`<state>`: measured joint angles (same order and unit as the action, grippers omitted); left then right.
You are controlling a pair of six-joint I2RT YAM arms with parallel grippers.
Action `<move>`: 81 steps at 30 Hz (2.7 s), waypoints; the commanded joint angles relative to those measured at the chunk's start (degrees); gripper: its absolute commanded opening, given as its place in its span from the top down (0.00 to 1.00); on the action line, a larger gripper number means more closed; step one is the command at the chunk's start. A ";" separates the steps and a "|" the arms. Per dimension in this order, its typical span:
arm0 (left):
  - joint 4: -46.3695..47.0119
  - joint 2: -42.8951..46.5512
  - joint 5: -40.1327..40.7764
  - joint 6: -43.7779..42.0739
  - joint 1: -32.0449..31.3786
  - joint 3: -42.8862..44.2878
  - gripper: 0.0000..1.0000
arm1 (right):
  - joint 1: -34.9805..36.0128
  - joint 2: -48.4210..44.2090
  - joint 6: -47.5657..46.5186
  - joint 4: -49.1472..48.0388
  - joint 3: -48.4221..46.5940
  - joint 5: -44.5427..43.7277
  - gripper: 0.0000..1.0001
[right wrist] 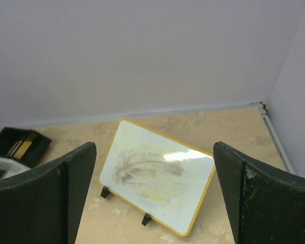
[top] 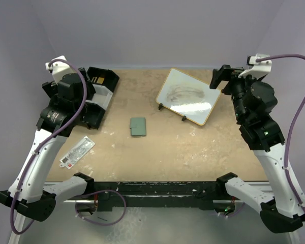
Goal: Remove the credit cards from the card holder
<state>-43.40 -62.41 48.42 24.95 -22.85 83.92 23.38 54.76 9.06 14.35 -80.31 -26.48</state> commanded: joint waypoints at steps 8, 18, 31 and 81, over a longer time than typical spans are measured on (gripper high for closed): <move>0.25 8.50 -7.43 4.58 5.00 -9.35 0.07 | -4.29 2.42 7.44 -6.30 16.38 27.38 0.00; 1.49 14.92 -27.60 9.87 8.66 -20.73 0.11 | -0.17 14.80 13.03 -5.99 24.56 38.37 0.00; 5.31 16.89 -42.49 16.40 10.12 -31.33 0.14 | 5.66 38.06 21.99 -8.36 20.22 37.83 0.00; 3.44 10.95 -39.21 15.07 10.46 -28.35 0.14 | -10.32 60.74 4.06 -3.43 -6.04 21.66 0.00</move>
<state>-43.72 -49.19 6.66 40.40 -12.75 53.89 13.02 120.75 13.45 11.79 -86.56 -10.83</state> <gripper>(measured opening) 0.864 0.997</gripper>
